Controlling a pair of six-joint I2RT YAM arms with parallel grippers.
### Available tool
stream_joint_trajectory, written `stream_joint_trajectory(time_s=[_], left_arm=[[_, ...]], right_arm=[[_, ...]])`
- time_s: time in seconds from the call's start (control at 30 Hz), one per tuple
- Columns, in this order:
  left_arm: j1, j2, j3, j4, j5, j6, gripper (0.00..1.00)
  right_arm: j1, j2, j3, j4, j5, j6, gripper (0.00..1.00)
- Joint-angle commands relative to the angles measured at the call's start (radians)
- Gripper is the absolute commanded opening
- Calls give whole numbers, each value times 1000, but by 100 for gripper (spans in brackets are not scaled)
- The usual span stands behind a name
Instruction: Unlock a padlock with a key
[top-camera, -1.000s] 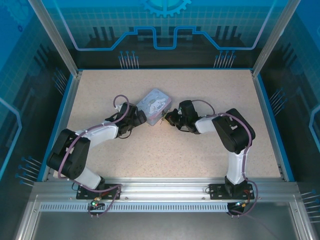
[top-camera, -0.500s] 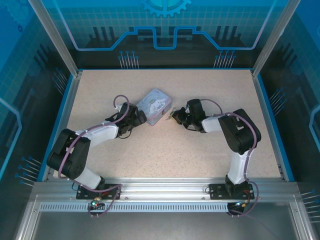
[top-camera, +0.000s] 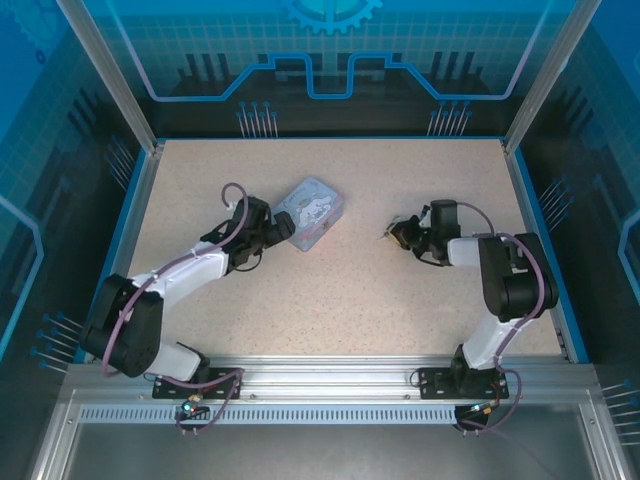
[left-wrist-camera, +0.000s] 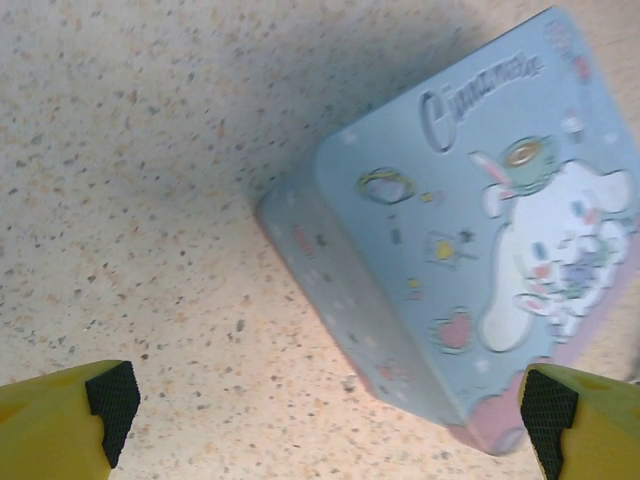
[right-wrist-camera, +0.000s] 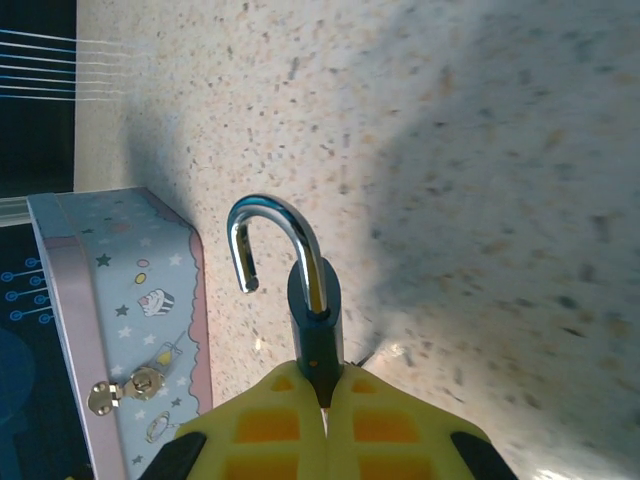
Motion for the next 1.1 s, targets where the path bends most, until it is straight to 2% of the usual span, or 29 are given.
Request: stream_joint_trajectory(time_s=[0.0,0.17,0.3,0.6,0.8,0.87,1.07], left_arm=[[5,-64,31,-53,32,25,99],[7,-156,33,-103,40,38,99],[12,-247,36,-155,34,64,99],[28,-391,40,-255,-25,120,99],[31,-457,17,-279,-146,183,99],[31,-474,3,-281,-181,208,99],[31,-558,-105,-205,-280,302,99]], right_arm=[[-44,-41,-30,-45,-49,-50,12],[-112,-115,-110,-85,-65,-44,41],[-162,-247,-176,-149,-64,-71,58],[-207,-528,-145,-416,-22,-209,87],[-215,-625,-57,-559,46,-303,92],[-217,-651,-36,-588,75,-330,99],[-212,-663,13,-641,170,-386,100]])
